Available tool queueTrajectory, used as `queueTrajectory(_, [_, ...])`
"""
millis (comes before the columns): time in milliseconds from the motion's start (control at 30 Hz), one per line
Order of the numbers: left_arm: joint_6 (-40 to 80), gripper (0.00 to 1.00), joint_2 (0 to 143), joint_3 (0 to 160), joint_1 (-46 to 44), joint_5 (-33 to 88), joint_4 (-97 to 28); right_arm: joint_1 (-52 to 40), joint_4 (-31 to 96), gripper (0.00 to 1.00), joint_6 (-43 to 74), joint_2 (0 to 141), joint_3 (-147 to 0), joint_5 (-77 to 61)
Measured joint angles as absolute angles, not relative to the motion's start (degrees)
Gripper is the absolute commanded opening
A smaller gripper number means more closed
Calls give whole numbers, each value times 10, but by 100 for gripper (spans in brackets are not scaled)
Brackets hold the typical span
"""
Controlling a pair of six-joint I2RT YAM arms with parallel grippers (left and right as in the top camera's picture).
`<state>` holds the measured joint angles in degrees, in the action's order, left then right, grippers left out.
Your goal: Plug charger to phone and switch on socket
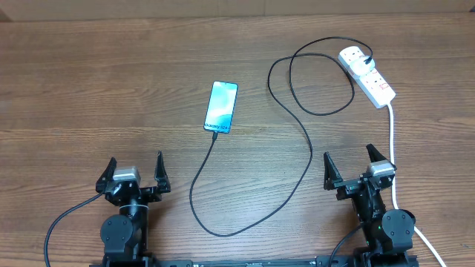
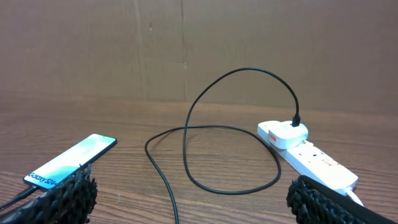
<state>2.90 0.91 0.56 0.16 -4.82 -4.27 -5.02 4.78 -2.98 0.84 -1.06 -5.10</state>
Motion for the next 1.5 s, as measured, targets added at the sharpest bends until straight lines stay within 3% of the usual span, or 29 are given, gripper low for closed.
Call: queueTrajectory(1500, [-2, 100, 9, 6, 2, -37, -43, -50, 48, 100, -30, 8, -11, -51])
